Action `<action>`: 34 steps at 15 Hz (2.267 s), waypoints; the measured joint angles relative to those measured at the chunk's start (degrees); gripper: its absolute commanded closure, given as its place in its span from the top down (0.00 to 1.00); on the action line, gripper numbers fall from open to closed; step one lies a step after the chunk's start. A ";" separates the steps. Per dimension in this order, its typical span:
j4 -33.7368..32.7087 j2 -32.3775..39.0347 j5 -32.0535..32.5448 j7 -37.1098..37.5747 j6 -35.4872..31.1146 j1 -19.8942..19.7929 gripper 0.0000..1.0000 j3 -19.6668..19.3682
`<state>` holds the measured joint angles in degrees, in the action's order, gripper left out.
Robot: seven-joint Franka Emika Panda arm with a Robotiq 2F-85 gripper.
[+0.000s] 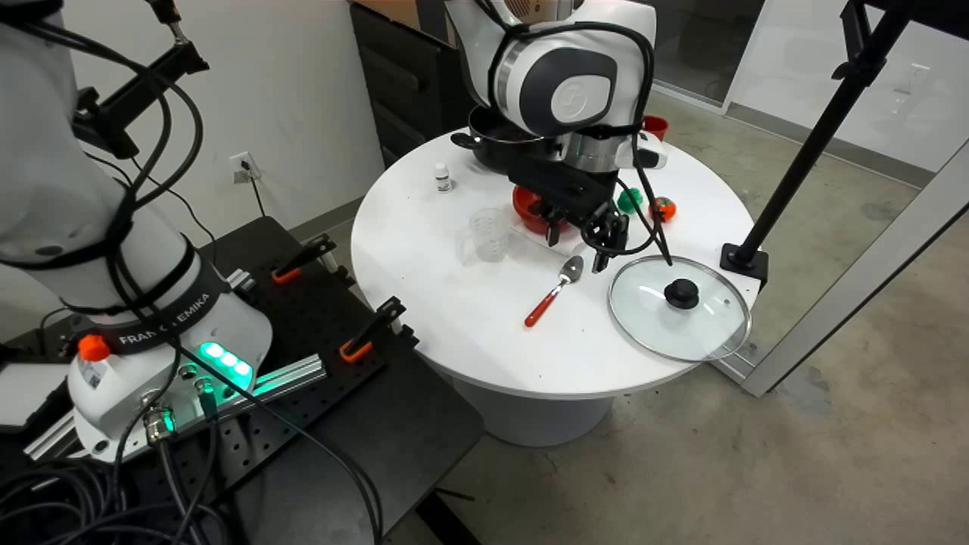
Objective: Pour the contents of the jug into the red bowl then place a spoonful in the pot
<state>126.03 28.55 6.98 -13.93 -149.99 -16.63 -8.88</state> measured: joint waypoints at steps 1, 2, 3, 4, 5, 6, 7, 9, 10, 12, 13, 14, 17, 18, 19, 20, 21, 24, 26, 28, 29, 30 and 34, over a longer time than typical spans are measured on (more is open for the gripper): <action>0.00 0.01 0.00 0.02 -0.01 0.06 1.00 0.02; 0.07 -0.01 0.00 0.02 -0.57 0.06 1.00 0.01; 0.30 -0.04 0.12 0.02 -1.77 0.06 1.00 -0.09; 0.91 -0.03 0.43 0.02 -3.91 0.06 1.00 -0.31; 1.89 0.07 1.06 0.02 -6.41 0.07 1.00 -0.63; 3.16 0.35 2.03 0.02 -9.32 0.11 1.00 -1.11; 4.49 0.88 3.17 0.02 -12.21 0.20 1.00 -1.70; 6.64 2.47 5.38 0.02 -17.08 0.40 1.00 -2.97; 7.54 3.41 6.50 -0.16 -19.30 0.43 1.00 -3.48; 9.05 5.25 8.43 -1.68 -23.71 0.42 1.00 -4.23; 9.65 6.09 9.25 -2.76 -25.78 0.38 1.00 -4.43; 10.19 6.82 9.68 -3.77 -27.48 0.33 1.00 -4.46; 11.27 8.27 9.87 -5.44 -29.76 -0.78 1.00 -3.02; 11.53 8.47 9.86 -5.48 -29.75 -1.83 1.00 -1.78; 11.73 8.65 9.79 -5.49 -29.45 -3.25 1.00 -0.22; 11.81 8.82 9.68 -5.49 -29.04 -4.93 1.00 1.52; 11.81 8.96 9.54 -5.54 -28.43 -6.79 1.00 3.36; 11.61 9.08 8.89 -6.21 -26.46 -12.13 1.00 8.22; 10.94 9.11 8.00 -6.57 -24.70 -14.67 1.00 10.43; 9.88 9.35 6.99 -6.70 -22.80 -15.96 1.00 11.49; 9.34 9.60 6.51 -6.73 -22.13 -16.09 1.00 11.56; 8.81 9.96 6.11 -6.73 -21.64 -16.09 1.00 11.55; 6.89 12.35 5.69 -6.73 -21.44 -15.21 1.00 10.83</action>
<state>132.92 40.90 12.67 -20.66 -171.44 -31.84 1.96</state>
